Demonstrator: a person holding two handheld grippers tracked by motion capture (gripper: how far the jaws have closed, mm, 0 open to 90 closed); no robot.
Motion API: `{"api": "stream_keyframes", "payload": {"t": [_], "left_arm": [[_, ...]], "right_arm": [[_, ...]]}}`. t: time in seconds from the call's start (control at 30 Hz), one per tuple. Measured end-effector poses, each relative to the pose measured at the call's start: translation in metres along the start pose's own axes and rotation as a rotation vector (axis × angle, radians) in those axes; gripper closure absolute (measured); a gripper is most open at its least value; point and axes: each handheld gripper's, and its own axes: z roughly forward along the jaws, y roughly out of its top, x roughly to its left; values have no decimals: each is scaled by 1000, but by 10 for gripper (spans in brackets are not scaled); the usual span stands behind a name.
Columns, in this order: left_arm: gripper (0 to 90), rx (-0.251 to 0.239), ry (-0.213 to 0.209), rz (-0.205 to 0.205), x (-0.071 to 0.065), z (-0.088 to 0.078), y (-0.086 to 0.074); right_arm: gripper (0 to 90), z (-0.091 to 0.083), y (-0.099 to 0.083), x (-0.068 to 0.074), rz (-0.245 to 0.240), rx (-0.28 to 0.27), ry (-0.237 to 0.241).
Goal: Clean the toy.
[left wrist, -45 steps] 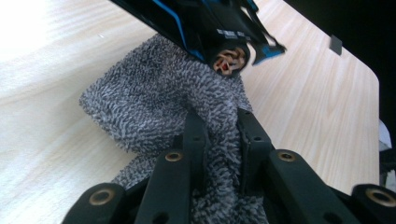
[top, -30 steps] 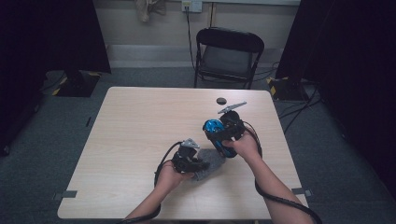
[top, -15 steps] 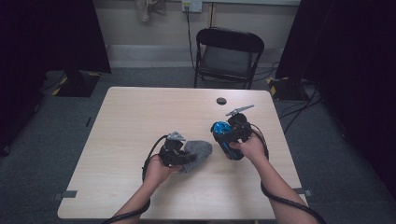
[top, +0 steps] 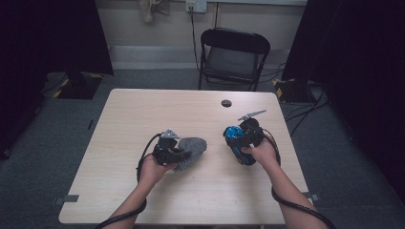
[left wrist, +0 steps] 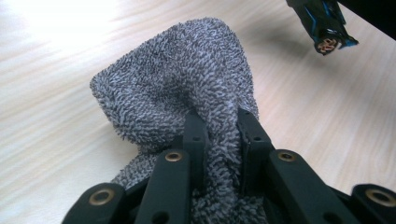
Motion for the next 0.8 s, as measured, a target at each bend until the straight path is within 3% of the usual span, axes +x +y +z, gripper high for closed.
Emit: {"api": "stream_keyframes", "payload": {"t": [0.57, 0.8], "left_arm": [[768, -19, 69, -20, 28, -18, -4], [767, -32, 98, -40, 39, -24, -8]], "right_arm": [[244, 0, -13, -22, 10, 46, -29], [244, 2, -19, -33, 36, 58, -50]]}}
